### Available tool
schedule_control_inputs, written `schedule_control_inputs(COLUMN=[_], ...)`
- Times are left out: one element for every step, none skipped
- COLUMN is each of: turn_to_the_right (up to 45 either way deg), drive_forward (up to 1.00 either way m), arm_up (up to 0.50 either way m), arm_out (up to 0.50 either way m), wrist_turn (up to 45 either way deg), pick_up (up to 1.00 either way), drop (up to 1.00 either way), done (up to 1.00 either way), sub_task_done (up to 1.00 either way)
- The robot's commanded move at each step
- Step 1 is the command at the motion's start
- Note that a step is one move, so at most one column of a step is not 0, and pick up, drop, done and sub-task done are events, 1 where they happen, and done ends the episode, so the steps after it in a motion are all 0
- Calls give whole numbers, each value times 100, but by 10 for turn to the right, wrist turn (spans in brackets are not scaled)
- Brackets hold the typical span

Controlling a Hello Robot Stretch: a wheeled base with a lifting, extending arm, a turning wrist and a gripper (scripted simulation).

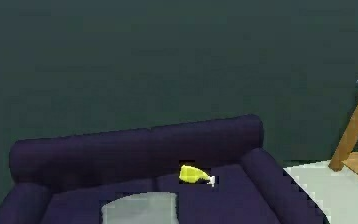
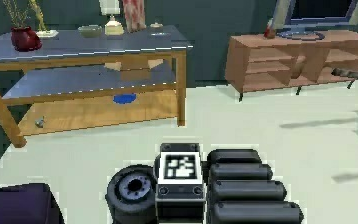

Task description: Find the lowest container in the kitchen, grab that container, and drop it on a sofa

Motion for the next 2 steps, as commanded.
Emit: schedule_control_inputs(turn_to_the_right=[450,30], drive_forward=[0,0], arm_up=[0,0], arm_out=[0,0], wrist_turn=[0,0], pick_up=[0,0], drop=[0,0], done=[0,0], sub_task_done=[0,0])
